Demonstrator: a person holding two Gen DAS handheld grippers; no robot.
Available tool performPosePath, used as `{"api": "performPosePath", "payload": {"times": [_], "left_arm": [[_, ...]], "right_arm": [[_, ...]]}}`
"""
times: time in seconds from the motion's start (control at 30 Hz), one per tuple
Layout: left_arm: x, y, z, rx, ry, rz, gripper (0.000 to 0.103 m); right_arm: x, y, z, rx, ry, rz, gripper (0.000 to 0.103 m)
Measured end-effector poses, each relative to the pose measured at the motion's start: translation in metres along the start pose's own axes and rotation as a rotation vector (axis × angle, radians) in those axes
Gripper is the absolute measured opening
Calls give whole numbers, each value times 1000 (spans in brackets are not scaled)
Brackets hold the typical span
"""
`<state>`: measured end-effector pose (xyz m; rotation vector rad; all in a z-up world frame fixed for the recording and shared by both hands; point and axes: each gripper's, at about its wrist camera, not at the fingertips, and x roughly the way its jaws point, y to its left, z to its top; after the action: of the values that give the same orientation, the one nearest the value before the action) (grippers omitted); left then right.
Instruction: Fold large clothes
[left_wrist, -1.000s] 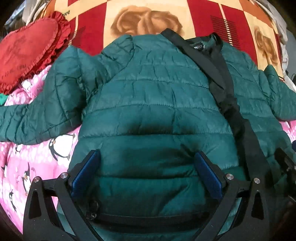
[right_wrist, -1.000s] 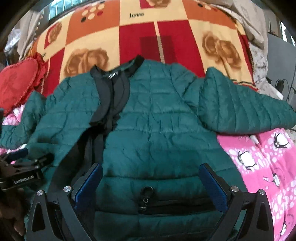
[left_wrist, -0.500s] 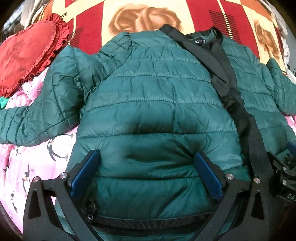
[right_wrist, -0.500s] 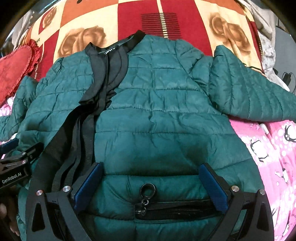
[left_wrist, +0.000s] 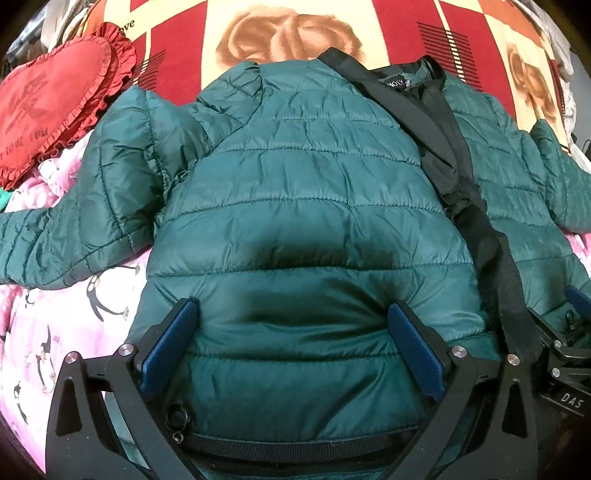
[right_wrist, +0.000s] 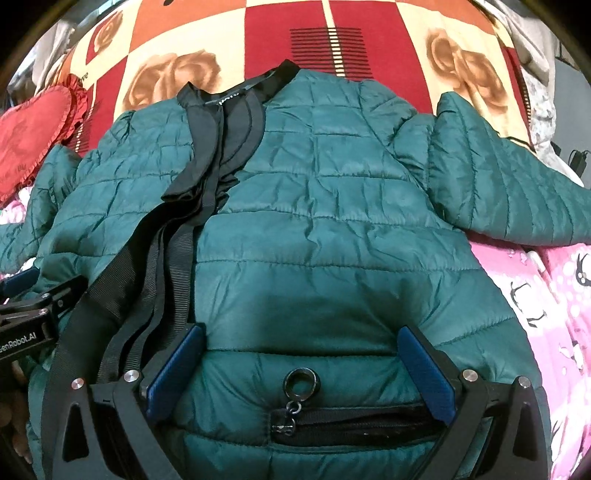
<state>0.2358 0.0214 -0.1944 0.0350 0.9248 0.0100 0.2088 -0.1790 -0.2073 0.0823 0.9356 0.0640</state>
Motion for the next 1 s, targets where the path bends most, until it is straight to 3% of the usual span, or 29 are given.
{"api": "performPosePath", "payload": {"times": [1.0], "left_arm": [[3,-3,-1,5,-7,4,103]], "right_arm": [[-6,7,-1,-8,-9,-29,103]]}}
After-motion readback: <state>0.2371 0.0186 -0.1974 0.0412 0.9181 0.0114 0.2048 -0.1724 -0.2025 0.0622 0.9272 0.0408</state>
